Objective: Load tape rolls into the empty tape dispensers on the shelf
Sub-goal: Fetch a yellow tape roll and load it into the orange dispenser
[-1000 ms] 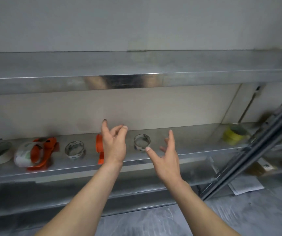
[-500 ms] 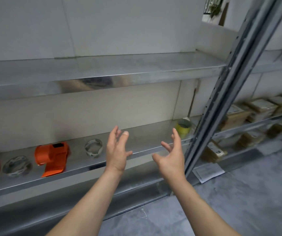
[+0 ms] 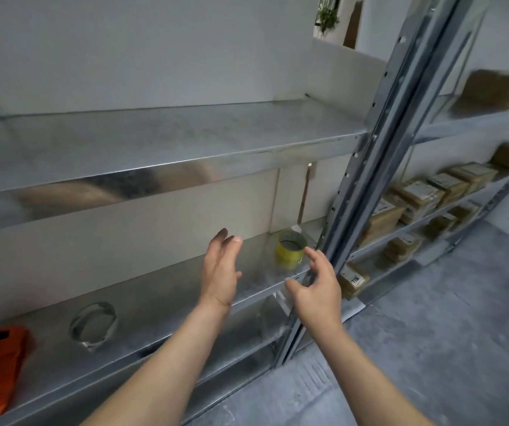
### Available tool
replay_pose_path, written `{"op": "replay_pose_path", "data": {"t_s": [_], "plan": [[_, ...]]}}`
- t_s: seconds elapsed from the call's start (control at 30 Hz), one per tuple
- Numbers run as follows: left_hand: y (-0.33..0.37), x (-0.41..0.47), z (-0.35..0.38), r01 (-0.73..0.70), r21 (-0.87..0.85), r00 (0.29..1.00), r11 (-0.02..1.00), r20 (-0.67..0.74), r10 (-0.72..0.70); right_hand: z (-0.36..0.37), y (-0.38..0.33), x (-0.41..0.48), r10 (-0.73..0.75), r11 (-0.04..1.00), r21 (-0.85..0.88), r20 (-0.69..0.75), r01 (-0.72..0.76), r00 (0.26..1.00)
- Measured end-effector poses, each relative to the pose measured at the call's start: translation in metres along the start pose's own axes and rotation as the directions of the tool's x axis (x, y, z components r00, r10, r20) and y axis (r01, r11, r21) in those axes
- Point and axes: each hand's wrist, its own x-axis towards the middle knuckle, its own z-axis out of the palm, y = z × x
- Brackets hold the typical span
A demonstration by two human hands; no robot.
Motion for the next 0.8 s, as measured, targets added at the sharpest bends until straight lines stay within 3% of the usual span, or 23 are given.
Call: {"op": "replay_pose_path", "data": {"t_s": [0.27,0.5,0.67,0.8], "plan": [[-0.01,0.043,0.019,0.04,0.033,0.999,0.999,0.033,-0.041,0.013,0.006,0.045,0.04,0.999,-0.034,0.007,-0.04,0.999],[-0.019,0.081,0.036,0.064,0.084,0.998,0.994,-0.032,-0.061,0.028,0.029,0.108,0.057,0.96,-0.279,0.182,-0.004,0.982],[-0.026,0.099,0.055,0.084,0.129,0.992,0.988,-0.103,-0.07,0.035,0.047,0.151,0.101,0.853,-0.506,0.404,0.13,0.909],[-0.03,0.11,0.073,0.097,0.144,0.983,0.985,-0.172,-0.072,0.036,0.056,0.181,0.177,0.707,-0.64,0.571,0.3,0.801]]}}
